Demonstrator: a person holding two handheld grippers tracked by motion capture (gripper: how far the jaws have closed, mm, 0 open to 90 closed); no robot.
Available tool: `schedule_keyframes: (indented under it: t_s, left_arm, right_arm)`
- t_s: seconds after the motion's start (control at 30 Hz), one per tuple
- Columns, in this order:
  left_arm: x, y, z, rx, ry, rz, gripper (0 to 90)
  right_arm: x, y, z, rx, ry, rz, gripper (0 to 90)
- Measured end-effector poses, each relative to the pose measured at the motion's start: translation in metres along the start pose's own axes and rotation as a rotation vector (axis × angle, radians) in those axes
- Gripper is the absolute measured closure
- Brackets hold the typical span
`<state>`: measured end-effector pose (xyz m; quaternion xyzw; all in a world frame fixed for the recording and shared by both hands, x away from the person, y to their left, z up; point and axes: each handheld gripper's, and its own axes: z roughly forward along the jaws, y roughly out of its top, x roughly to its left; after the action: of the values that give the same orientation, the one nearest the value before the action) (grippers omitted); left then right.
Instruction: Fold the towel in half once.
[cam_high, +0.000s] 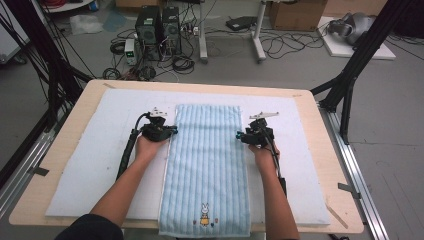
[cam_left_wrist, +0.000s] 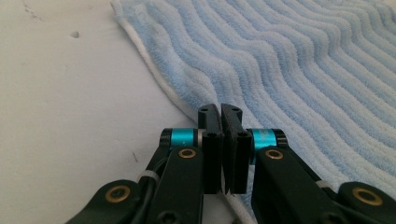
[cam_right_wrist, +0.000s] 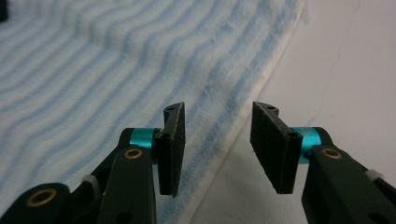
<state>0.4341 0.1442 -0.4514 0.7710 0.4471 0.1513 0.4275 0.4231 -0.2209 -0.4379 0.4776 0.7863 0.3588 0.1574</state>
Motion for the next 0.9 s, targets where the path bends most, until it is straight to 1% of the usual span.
schedule_keyframes:
  t_s: [0.03,0.07,0.1,0.13,0.17,0.2,0.27,0.3,0.33,0.4,0.43,0.5,0.57,0.63,0.67,0.77,0.87,0.9]
  left_arm:
    - [0.0,0.0,0.0,0.002,-0.001,-0.007,86.8]
    - [0.001,0.0,0.0,0.006,-0.003,-0.013,86.9]
    - [0.001,0.0,0.0,0.003,-0.007,-0.027,86.9]
    - [0.002,0.0,0.0,0.005,-0.009,-0.03,87.0]
    - [0.003,0.0,0.0,0.003,-0.012,-0.041,87.1]
    - [0.004,0.0,0.0,0.001,-0.013,-0.053,87.2]
    - [0.008,0.0,-0.001,-0.021,-0.017,-0.084,87.4]
    - [0.01,0.001,-0.002,-0.036,-0.017,-0.105,87.4]
    - [0.011,0.003,-0.003,-0.052,-0.023,-0.127,87.4]
    - [0.013,0.01,-0.004,-0.068,-0.025,-0.149,87.5]
    - [0.013,0.014,-0.006,-0.073,-0.027,-0.153,87.5]
    - [0.011,0.021,-0.011,-0.105,-0.036,-0.146,87.5]
    - [0.009,0.023,-0.016,-0.114,-0.051,-0.133,87.4]
    - [0.01,0.023,-0.021,-0.103,-0.07,-0.138,87.4]
    - [0.009,0.023,-0.024,-0.105,-0.075,-0.132,87.4]
    - [0.004,0.021,-0.034,-0.132,-0.1,-0.118,87.4]
    - [-0.002,0.018,-0.045,-0.145,-0.123,-0.095,87.4]
    - [-0.004,0.016,-0.048,-0.15,-0.128,-0.087,87.4]
  right_arm:
    - [0.0,0.0,0.004,0.008,0.002,0.007,57.7]
    - [0.001,0.0,0.007,0.01,-0.005,0.008,60.4]
    - [0.002,0.001,0.007,0.007,-0.018,0.0,66.4]
    - [0.003,0.002,0.008,0.009,-0.025,-0.017,71.6]
    - [0.004,0.002,0.009,0.011,-0.034,-0.034,78.1]
    - [0.006,0.003,0.009,0.012,-0.033,-0.046,84.7]
    - [0.008,0.006,0.011,0.027,-0.048,-0.069,86.8]
    - [0.008,0.008,0.012,0.034,-0.051,-0.06,87.0]
    - [0.008,0.01,0.012,0.027,-0.056,-0.05,87.0]
    - [0.004,0.014,0.01,-0.015,-0.062,-0.016,87.0]
    - [0.003,0.015,0.008,-0.048,-0.059,0.004,87.1]
    - [0.003,0.017,0.005,-0.084,-0.041,0.037,87.0]
    - [0.003,0.017,0.001,-0.088,-0.018,0.026,87.0]
    - [0.003,0.014,-0.006,-0.099,-0.005,0.014,87.0]
    - [0.003,0.013,-0.009,-0.109,0.008,0.013,87.0]
    - [0.005,0.009,-0.021,-0.135,0.042,0.016,87.0]
    - [0.009,0.003,-0.031,-0.144,0.067,0.0,87.0]
    - [0.01,0.002,-0.034,-0.15,0.082,-0.007,87.0]
